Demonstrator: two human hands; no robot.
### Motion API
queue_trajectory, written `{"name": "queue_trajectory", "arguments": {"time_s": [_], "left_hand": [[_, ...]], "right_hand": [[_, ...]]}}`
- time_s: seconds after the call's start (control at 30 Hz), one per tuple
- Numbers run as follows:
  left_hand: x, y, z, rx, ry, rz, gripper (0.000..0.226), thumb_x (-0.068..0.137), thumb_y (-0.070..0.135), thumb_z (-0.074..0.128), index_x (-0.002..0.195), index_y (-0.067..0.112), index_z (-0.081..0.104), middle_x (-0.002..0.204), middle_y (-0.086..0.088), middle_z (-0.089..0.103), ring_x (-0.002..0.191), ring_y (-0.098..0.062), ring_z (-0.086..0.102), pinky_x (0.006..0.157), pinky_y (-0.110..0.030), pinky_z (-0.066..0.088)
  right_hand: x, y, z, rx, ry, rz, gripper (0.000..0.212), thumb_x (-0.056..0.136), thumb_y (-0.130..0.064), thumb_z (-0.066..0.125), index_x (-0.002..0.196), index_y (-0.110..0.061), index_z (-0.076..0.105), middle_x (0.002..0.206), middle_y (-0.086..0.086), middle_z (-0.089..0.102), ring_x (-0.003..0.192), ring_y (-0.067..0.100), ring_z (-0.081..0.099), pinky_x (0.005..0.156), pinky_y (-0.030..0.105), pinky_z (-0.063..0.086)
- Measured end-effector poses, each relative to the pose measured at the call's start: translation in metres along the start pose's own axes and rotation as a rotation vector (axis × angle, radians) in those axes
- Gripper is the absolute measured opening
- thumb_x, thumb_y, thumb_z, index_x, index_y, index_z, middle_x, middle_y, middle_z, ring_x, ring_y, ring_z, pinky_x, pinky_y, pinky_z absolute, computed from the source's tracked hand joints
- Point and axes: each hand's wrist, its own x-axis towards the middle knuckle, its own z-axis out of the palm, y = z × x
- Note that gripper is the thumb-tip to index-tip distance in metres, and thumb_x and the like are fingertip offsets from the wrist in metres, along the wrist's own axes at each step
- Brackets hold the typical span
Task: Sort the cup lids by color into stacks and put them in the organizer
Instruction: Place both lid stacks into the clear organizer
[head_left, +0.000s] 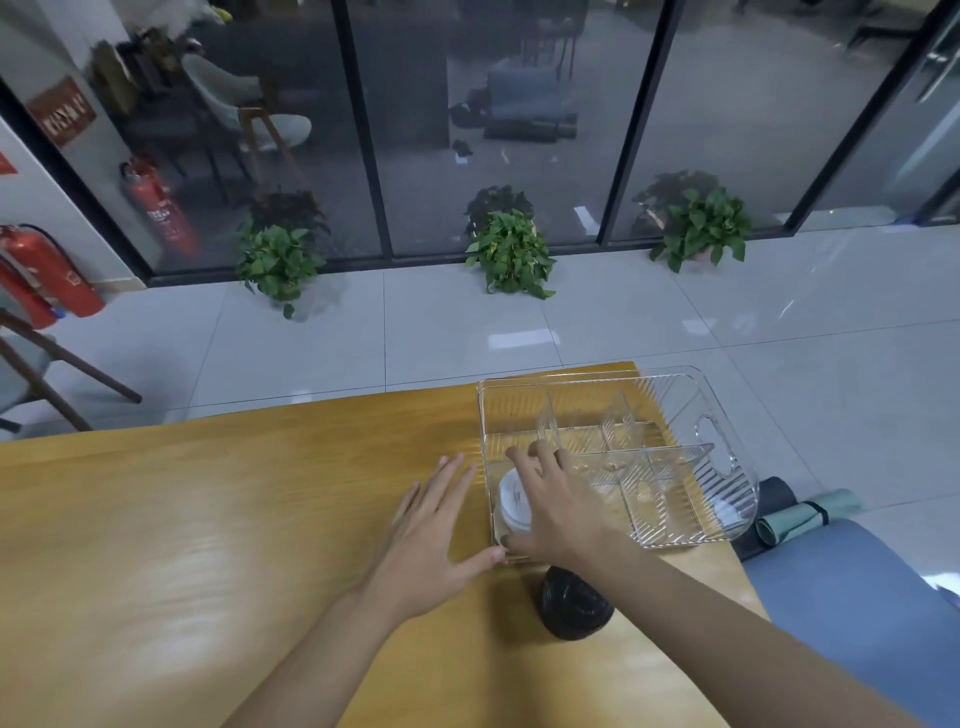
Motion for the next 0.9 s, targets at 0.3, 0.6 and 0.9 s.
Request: {"name": "queue_trajectory", "arguments": {"time_s": [0.3,0.6,0.9], "left_hand": [[0.016,0.007,0.011,0.076,0.011,0.012,0.080,0.108,0.051,0.047,0.169,0.029,0.001,0.174,0.019,-0.008,0.158,0.002,-0.008,0.131,-0.035,0.010],[0.022,0.017,0.014,0.084,-0.056,-0.014,0.078,0.108,0.046,0.048,0.169,0.023,0.006,0.176,0.014,-0.006,0.162,-0.006,0.001,0.132,-0.040,0.011],[-0.009,0.014,0.033,-0.218,0.348,0.027,0.049,0.089,0.024,0.062,0.138,0.020,0.058,0.142,0.010,0.054,0.130,-0.007,0.053,0.105,-0.024,0.043]], "right_hand": [[-0.106,0.027,0.015,0.397,0.373,0.223,0.062,0.082,-0.055,0.073,0.133,-0.027,0.051,0.126,-0.015,0.047,0.118,0.016,0.057,0.082,0.027,0.053],[-0.107,0.009,0.055,0.158,-0.048,0.301,0.091,0.076,-0.061,0.076,0.149,-0.032,0.031,0.147,-0.003,0.031,0.132,0.028,0.047,0.094,0.040,0.057],[-0.108,0.007,0.078,0.180,-0.050,0.317,0.083,0.079,-0.038,0.080,0.145,-0.028,0.031,0.138,0.001,0.033,0.114,0.032,0.056,0.080,0.036,0.055]]}}
